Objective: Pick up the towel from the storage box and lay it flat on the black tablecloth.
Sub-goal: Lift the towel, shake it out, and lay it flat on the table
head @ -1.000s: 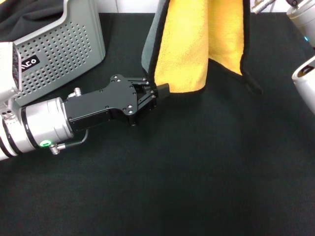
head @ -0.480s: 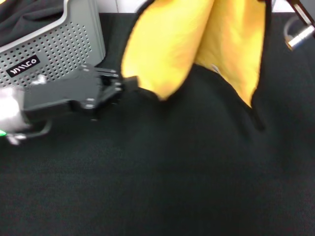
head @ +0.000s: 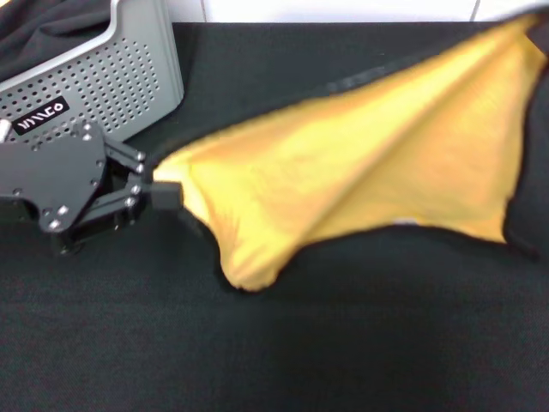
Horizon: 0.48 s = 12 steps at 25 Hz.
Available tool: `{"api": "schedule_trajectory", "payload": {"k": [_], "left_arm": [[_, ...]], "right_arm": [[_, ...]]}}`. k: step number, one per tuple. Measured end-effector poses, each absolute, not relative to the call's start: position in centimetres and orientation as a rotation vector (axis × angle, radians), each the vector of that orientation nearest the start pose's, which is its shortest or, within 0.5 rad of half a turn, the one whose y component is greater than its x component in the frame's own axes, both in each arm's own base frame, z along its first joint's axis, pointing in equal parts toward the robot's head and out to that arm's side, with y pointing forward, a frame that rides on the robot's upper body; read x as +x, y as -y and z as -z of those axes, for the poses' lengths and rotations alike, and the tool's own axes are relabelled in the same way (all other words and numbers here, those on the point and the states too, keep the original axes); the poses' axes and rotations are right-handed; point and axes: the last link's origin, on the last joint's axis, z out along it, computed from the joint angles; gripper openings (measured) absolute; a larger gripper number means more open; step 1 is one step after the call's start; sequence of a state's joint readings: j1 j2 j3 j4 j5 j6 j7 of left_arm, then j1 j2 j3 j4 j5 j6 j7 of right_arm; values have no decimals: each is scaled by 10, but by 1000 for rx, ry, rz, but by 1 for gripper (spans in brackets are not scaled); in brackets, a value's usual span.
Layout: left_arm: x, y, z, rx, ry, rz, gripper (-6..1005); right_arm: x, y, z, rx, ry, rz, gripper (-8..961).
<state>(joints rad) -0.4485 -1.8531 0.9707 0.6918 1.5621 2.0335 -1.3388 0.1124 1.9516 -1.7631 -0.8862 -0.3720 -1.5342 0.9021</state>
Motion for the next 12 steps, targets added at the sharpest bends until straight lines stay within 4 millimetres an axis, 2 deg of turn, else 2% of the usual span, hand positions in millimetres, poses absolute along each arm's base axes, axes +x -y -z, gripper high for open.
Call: {"api": "schedule_trajectory", "payload": {"k": [3, 6, 12], "left_arm": [[-239, -278, -89, -3038, 187, 1042, 17], [-242, -268, -98, -3092, 153, 957, 16], [-244, -260, -122, -3110, 125, 947, 15]], "right_arm": [[218, -248, -43, -2142, -311, -1726, 78], [229, -238, -36, -2170, -430, -1781, 81], [233, -223, -25, -2192, -550, -1870, 86]]}}
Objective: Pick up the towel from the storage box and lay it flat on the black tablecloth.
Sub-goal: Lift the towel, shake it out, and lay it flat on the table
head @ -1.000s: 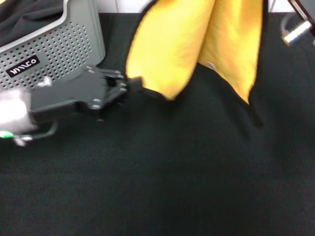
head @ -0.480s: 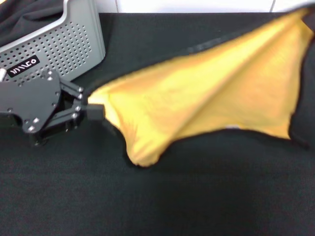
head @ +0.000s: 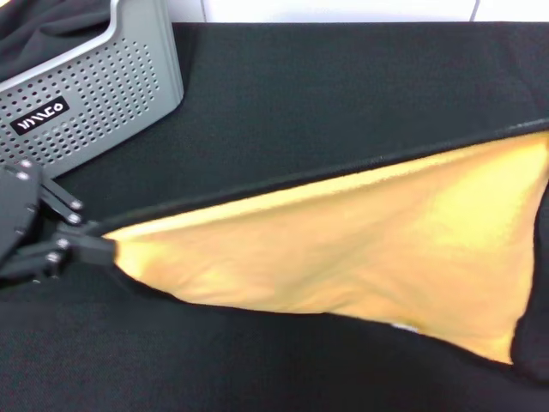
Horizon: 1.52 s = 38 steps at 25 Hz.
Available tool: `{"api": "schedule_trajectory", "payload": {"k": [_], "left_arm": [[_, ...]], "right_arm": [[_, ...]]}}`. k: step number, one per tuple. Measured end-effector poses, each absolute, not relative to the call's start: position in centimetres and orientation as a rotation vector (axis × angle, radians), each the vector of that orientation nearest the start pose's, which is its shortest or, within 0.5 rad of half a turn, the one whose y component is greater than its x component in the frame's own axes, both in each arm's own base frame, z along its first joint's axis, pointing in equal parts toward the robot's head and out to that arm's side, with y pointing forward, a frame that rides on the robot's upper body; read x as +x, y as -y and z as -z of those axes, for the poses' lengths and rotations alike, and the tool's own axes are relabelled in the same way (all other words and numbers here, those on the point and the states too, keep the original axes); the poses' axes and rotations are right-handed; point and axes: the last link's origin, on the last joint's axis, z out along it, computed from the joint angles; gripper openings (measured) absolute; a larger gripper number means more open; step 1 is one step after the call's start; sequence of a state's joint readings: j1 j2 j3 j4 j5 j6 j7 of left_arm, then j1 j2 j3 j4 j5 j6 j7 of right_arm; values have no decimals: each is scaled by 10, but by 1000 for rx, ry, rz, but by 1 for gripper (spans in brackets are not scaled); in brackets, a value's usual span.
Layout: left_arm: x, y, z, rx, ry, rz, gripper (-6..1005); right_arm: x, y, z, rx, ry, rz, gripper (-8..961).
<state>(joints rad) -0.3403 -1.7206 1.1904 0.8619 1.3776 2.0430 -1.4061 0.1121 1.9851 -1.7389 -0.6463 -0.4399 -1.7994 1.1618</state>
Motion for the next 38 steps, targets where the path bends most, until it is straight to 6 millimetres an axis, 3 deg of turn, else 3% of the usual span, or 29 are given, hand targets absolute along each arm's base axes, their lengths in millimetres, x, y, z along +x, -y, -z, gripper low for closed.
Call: {"api": "schedule_trajectory", "payload": {"k": [8, 14, 18, 19, 20, 21, 26, 29, 38], "left_arm": [[-227, -257, -153, -3185, 78, 803, 15], [-229, -263, -154, -3170, 117, 735, 15], [-236, -292, -132, -3042, 179, 736, 18], [-238, -304, -122, -3008, 219, 703, 18], [-239, -310, -115, -2990, 243, 672, 19], [-238, -316, -110, -2975, 259, 653, 20], [-233, -356, -67, -2876, 336, 437, 24], [-229, -372, -55, -2823, 351, 377, 26], [-225, -393, -34, -2724, 385, 285, 32]], "right_arm": [[226, -217, -22, -2225, -667, -1991, 92], [227, -234, -11, -2192, -784, -1945, 97], [236, -266, -2, -2119, -829, -1782, 100], [237, -274, 0, -2111, -837, -1741, 101], [240, -295, 5, -2104, -852, -1631, 102], [240, -295, 5, -2104, -852, -1631, 103], [249, -342, 14, -2081, -833, -1355, 107], [250, -363, 20, -2086, -828, -1224, 109], [254, -388, 32, -2090, -843, -1007, 116]]}}
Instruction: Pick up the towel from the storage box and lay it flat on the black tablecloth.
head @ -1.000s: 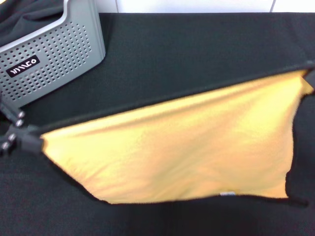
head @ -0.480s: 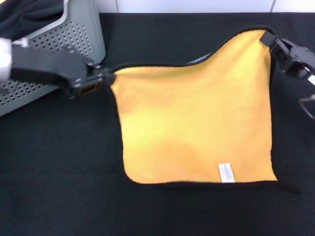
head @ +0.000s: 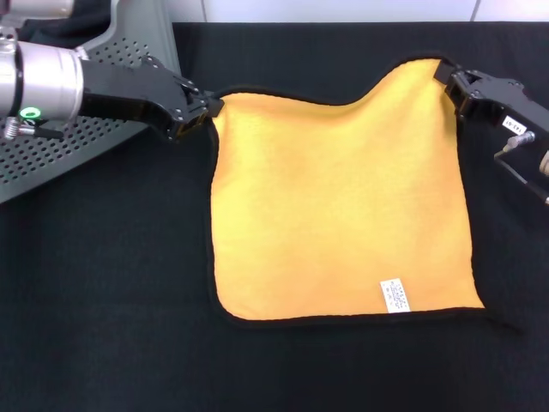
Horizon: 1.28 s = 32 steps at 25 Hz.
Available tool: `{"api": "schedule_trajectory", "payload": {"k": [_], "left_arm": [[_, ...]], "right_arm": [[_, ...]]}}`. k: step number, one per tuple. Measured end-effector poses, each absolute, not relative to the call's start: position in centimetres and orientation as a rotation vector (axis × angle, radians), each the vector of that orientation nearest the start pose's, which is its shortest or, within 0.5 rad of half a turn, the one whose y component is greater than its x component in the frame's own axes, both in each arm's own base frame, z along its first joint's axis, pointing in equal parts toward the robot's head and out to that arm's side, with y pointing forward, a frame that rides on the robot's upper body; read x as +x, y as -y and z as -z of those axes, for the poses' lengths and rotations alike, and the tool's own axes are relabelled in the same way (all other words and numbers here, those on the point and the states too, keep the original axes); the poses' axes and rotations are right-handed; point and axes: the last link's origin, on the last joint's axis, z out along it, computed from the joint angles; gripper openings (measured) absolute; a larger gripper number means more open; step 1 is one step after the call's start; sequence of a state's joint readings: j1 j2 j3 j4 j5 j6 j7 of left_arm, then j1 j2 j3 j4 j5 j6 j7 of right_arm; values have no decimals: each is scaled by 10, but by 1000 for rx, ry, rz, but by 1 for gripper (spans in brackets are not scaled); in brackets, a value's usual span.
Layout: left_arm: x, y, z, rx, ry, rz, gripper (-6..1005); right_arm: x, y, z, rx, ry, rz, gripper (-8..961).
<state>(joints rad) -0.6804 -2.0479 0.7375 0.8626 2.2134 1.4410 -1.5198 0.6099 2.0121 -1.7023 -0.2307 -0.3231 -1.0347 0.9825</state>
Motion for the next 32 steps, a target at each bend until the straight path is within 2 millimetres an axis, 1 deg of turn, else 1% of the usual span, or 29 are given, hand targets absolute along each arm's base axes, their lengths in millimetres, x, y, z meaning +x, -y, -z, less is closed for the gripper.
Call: {"api": "schedule_trajectory", "payload": {"k": [7, 13, 15, 16, 17, 21, 24, 25, 26, 28, 32], "left_arm": [[-226, -395, -25, -2708, 396, 247, 37], [-228, -392, -12, -2686, 431, 274, 42], [-231, -394, -9, -2657, 459, 280, 43], [-234, -396, -7, -2637, 479, 284, 44], [-235, -396, -6, -2628, 489, 285, 60], [-243, -397, -9, -2583, 512, 295, 123], [-247, -394, -15, -2559, 521, 333, 228], [-248, -393, -16, -2556, 519, 337, 264], [-249, -391, -18, -2555, 516, 345, 299], [-252, -386, -23, -2551, 514, 360, 360], [-254, -376, -27, -2544, 524, 430, 465]], "right_arm": [[257, -389, 35, -2082, -863, -966, 122], [261, -386, 38, -2100, -845, -930, 127], [269, -385, 34, -2058, -837, -910, 128], [269, -385, 34, -2058, -837, -910, 129], [273, -384, 30, -2034, -829, -913, 130], [283, -381, 12, -1952, -805, -947, 278], [285, -378, 3, -1938, -785, -974, 393], [285, -378, 3, -1938, -785, -974, 432], [286, -372, 1, -1943, -772, -995, 472], [287, -371, 2, -1950, -774, -993, 550], [287, -377, 11, -1994, -819, -925, 634]]}}
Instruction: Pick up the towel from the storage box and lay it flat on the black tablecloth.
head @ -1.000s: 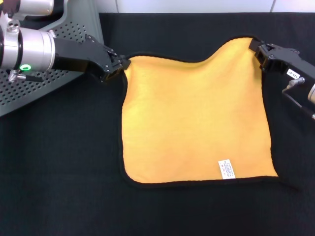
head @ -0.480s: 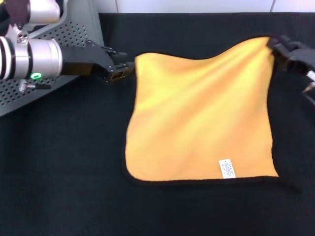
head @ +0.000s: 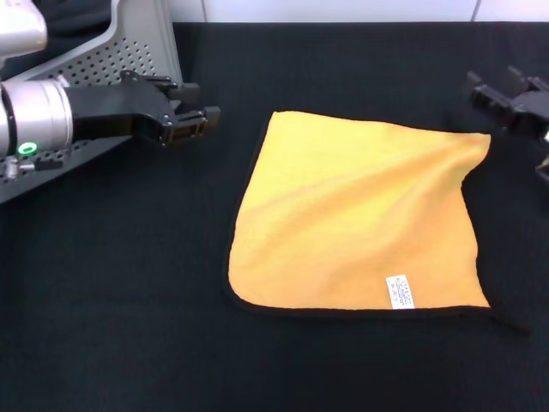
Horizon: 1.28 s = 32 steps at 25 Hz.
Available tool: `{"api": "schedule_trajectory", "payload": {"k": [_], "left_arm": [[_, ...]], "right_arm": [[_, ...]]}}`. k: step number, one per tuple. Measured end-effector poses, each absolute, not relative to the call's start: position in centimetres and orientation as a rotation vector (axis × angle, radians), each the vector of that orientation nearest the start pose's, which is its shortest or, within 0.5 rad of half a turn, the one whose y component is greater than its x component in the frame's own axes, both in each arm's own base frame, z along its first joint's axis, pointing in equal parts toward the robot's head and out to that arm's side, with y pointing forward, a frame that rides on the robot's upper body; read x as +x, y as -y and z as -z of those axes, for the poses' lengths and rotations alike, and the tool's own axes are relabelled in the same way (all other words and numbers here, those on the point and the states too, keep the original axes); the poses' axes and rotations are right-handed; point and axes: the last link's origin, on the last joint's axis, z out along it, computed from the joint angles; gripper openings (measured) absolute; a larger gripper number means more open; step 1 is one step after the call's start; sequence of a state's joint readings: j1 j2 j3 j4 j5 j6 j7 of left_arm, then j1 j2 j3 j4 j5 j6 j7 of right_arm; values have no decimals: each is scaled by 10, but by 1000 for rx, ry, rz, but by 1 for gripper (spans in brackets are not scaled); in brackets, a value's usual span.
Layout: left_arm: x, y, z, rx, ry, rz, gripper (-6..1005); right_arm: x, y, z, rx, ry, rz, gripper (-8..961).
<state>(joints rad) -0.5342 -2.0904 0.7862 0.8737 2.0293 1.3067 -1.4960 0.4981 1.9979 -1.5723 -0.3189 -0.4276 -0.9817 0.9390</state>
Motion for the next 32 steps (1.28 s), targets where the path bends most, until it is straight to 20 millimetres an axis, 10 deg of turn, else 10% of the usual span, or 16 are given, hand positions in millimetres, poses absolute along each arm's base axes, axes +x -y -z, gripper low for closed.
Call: {"api": "schedule_trajectory", "payload": {"k": [10, 17, 32], "left_arm": [[-235, -306, -54, -2845, 249, 928, 469], [-256, -266, -68, -2785, 112, 1184, 472], [-270, -242, -57, -2727, 19, 1209, 515]], "right_arm": [[237, -313, 31, -2438, -323, -1157, 828], [217, -271, 32, -2697, -156, -1345, 854], [204, -267, 33, -2783, -151, -1405, 854]]}}
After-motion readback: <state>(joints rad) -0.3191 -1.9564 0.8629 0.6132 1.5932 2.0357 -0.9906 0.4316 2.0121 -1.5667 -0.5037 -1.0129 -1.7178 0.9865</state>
